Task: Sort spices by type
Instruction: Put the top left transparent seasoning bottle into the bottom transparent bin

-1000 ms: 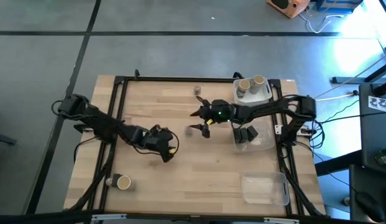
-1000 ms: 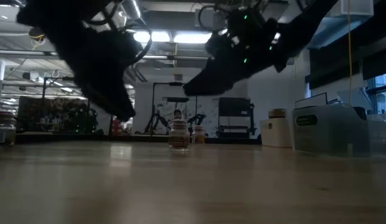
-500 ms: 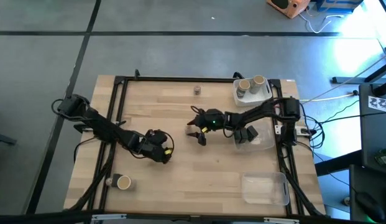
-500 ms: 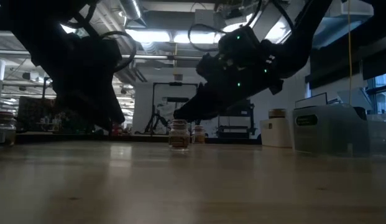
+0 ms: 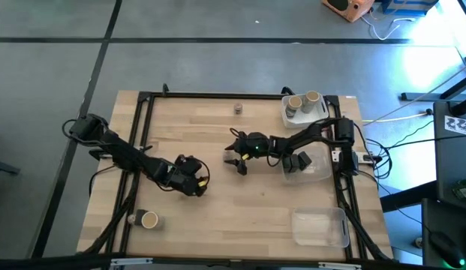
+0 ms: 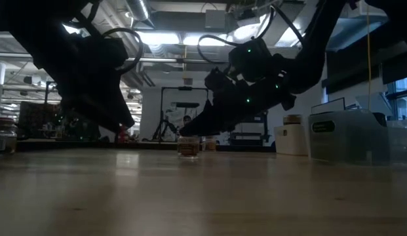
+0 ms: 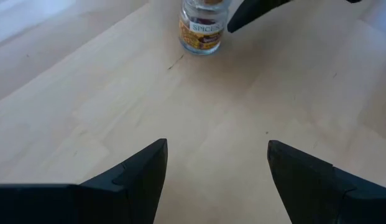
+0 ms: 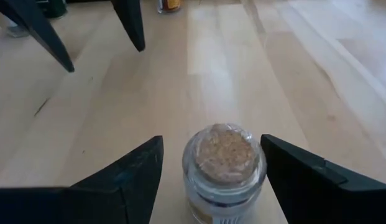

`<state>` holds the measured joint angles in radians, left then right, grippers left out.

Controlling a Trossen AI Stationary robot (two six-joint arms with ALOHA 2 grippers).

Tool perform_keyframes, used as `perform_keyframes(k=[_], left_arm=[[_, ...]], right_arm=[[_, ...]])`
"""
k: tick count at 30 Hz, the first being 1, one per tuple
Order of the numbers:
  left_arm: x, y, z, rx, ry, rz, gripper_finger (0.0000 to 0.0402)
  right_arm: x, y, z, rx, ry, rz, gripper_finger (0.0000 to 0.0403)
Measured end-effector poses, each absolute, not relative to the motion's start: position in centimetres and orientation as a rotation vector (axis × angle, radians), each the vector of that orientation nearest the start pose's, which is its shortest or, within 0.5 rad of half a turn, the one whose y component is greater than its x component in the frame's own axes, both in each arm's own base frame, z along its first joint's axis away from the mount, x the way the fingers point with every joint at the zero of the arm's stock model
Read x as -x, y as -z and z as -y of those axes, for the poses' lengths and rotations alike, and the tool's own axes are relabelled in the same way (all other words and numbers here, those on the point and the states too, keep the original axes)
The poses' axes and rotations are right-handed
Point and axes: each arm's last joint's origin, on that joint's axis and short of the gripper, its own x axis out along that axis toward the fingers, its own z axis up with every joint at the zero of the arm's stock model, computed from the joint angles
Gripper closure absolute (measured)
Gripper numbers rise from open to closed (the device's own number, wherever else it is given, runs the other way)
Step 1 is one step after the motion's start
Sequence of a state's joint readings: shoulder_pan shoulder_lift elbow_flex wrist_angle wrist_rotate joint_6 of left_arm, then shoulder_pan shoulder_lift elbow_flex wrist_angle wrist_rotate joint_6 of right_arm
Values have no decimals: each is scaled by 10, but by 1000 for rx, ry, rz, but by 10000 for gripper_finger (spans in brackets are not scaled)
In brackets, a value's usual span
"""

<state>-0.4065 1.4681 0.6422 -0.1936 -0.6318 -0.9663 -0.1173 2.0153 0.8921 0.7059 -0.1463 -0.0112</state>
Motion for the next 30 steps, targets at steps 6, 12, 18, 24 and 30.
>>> perform_keyframes(k=[6,12,18,24,30], left_arm=[[-237,-149,83,385,-595,-683,141],[-237,-149,83,385,-595,-682,141],[-237,-149,83,391,-598,-680,141],[-237,-149,85,392,-593,-680,141],[-237,-149,85,389,-592,-681,141]], right_arm=[[-380,-108,41,-28,-10,-410,184],[-380,-108,41,-12,-12,-410,224],[-379,-110,41,-12,-12,-413,217],[-377,-125,41,-9,-11,-398,220],[-372,-143,40,-8,-13,-400,213]])
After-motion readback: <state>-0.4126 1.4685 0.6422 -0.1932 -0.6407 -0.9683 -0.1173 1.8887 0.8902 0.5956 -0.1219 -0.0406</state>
